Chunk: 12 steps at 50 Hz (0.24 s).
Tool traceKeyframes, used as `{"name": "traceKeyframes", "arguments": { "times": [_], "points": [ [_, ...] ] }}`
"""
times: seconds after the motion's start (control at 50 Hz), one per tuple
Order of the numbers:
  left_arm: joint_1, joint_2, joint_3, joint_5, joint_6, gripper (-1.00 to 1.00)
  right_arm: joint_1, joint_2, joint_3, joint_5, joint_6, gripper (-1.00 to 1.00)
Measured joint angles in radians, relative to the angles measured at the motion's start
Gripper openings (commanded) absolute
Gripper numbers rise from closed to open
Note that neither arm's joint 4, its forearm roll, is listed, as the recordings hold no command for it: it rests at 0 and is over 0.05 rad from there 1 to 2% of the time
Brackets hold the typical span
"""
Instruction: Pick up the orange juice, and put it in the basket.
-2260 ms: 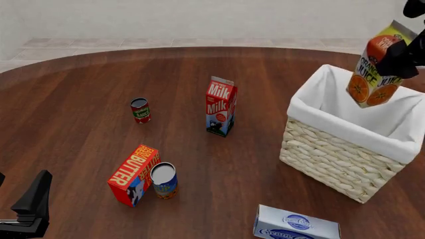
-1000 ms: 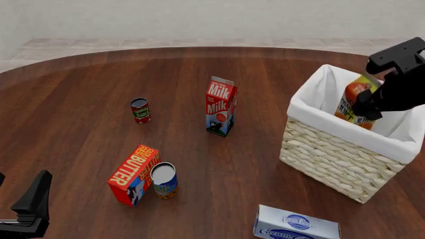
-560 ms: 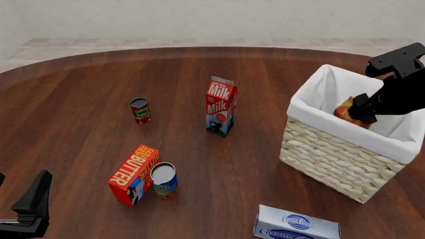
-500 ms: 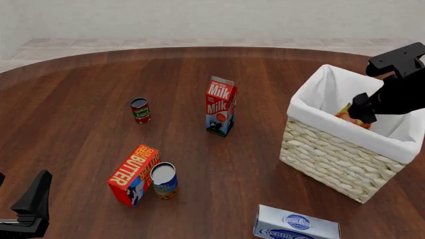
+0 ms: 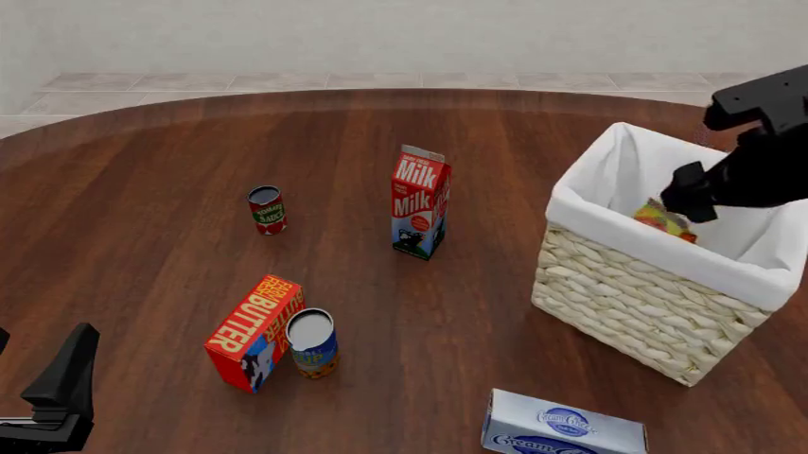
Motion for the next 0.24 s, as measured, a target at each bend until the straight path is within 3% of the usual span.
{"name": "traceKeyframes", "arguments": {
  "times": [0.24],
  "points": [
    [0.000, 0.000, 0.000, 0.000, 0.000, 1.00, 0.012, -0.072, -0.024, 0.032, 0.005, 1.00]
  ]
}}
